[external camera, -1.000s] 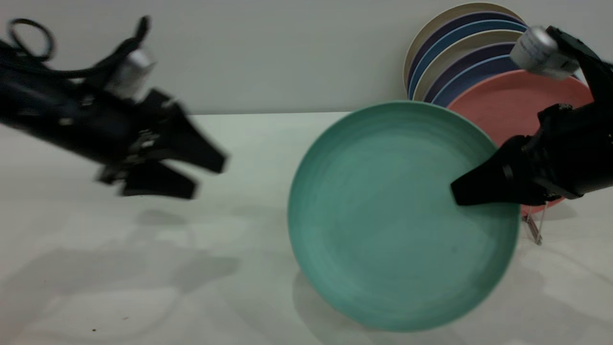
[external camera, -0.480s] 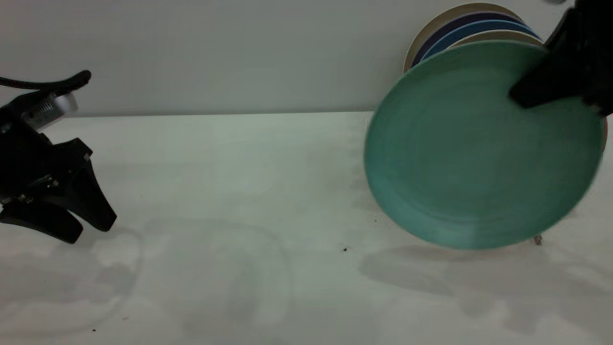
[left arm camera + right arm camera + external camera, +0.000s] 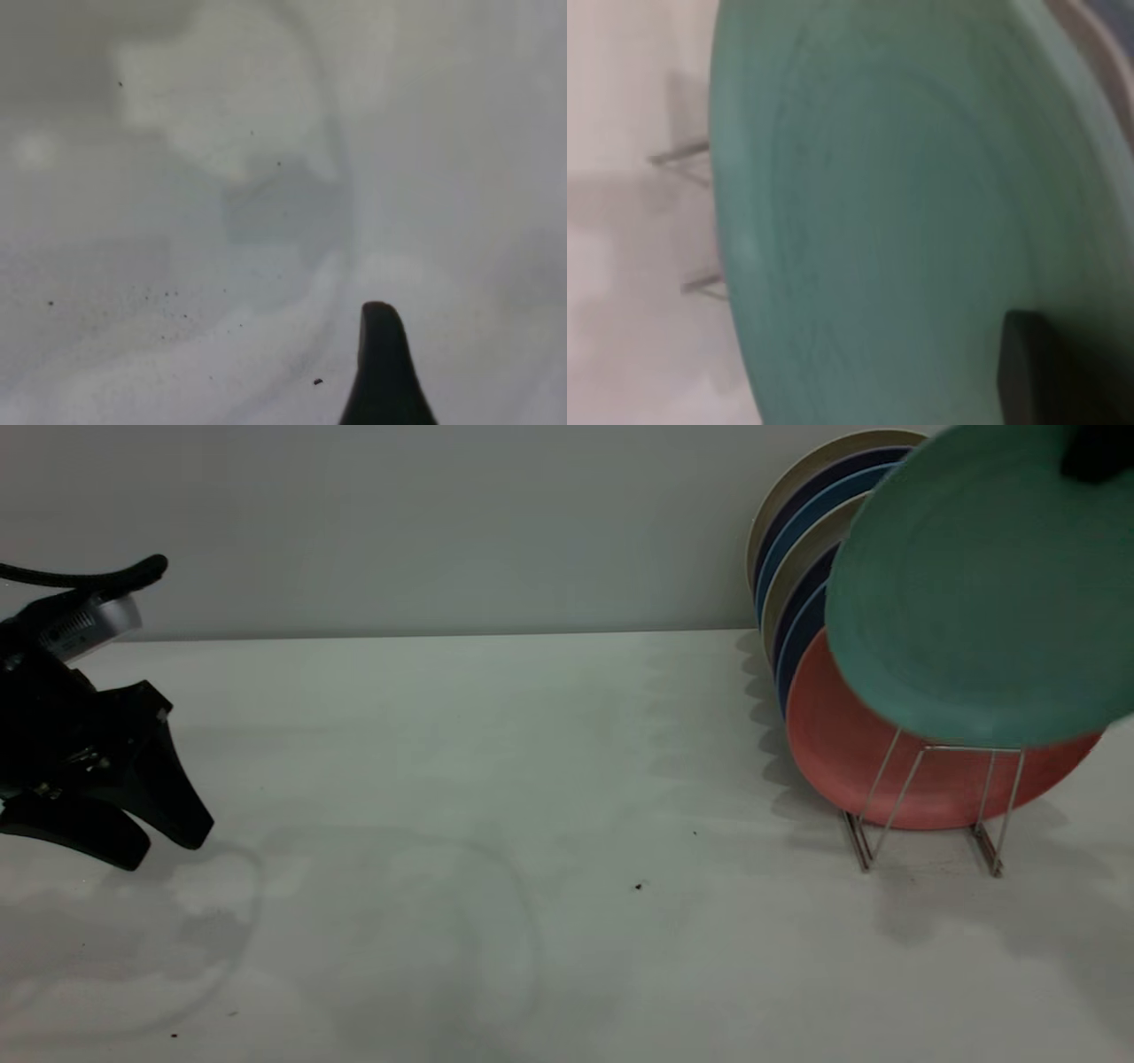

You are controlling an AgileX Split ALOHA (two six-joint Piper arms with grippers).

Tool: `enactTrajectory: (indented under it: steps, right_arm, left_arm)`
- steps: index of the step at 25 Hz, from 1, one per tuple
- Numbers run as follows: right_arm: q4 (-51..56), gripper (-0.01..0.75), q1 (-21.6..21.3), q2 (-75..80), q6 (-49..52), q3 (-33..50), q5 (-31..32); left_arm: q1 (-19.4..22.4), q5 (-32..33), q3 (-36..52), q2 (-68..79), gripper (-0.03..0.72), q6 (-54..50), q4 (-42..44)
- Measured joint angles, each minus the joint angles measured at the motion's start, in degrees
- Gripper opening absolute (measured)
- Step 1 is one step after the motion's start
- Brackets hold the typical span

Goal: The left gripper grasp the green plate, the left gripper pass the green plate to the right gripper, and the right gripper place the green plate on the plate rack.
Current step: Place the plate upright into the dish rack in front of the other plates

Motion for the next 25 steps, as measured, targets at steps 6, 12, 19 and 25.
enactTrajectory:
  steps: [6, 12, 19, 25]
  right_arm:
    - [-2.65, 0.085, 0.0, 3.64, 0.07, -4.08, 0.17]
    - [-2.84, 0.085, 0.0, 3.77, 0.07, -4.54, 3.75]
    - [-0.92, 0.085, 0.0, 4.59, 0.13, -4.56, 5.06]
    - [0.49, 0.085, 0.0, 7.89, 0.13, -4.56, 4.16]
  left_arm:
    - [0.0, 0.0, 0.0, 0.0, 0.539, 0.02, 0.0]
    - [0.0, -0.04, 0.0, 0.0, 0.539, -0.03, 0.03]
    - [0.0, -0.28, 0.0, 0.0, 0.539, -0.03, 0.1]
    - [0.0, -0.34, 0.0, 0.0, 0.539, -0.03, 0.1]
